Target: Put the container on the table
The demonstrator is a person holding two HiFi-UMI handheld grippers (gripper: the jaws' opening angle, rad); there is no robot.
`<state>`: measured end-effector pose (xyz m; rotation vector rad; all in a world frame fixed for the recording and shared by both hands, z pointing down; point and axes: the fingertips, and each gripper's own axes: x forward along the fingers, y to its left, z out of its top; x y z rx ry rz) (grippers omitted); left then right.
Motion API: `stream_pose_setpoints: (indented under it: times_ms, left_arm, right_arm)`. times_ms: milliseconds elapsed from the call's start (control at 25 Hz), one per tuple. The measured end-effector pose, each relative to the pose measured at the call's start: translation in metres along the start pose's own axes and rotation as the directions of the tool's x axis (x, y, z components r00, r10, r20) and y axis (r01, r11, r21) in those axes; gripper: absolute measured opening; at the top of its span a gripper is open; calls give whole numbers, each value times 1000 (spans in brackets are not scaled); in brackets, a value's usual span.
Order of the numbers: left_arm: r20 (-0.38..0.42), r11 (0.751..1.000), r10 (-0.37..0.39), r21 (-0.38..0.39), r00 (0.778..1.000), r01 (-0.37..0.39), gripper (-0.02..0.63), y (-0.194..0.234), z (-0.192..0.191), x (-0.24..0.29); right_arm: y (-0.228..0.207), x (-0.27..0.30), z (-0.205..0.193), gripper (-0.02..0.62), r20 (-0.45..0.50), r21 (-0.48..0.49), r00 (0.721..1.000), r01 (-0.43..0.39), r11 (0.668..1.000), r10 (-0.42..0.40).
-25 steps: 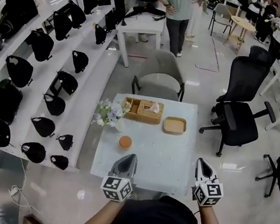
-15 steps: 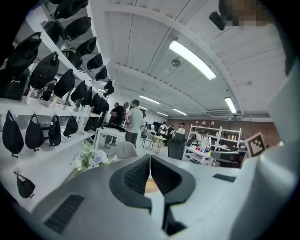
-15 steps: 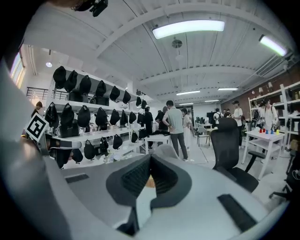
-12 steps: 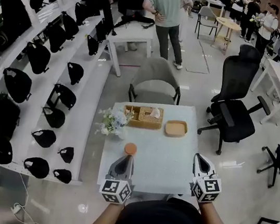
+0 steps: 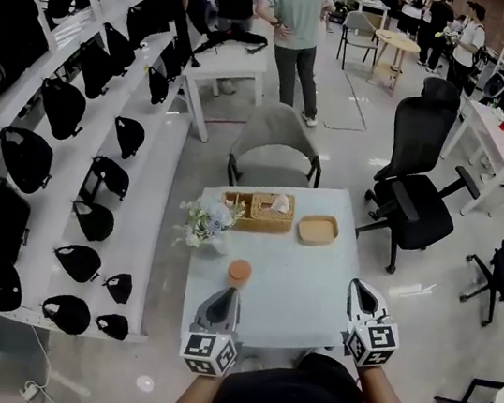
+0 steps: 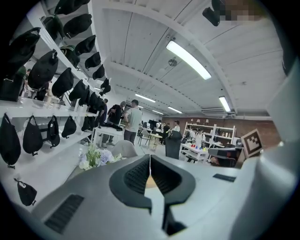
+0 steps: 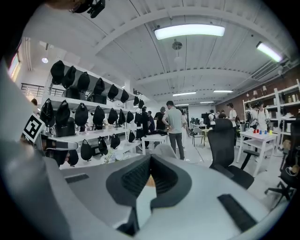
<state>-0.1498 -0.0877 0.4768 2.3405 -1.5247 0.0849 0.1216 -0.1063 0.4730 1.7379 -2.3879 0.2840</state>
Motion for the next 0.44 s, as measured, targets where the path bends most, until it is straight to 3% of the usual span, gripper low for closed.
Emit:
stream_pose_setpoints:
  times_ms: [440]
  left_arm:
    - [15, 998, -65, -3, 998, 65, 11, 8, 5, -1]
  right_arm:
    - [34, -4, 7, -5, 11, -4, 1000, 6, 1000, -6]
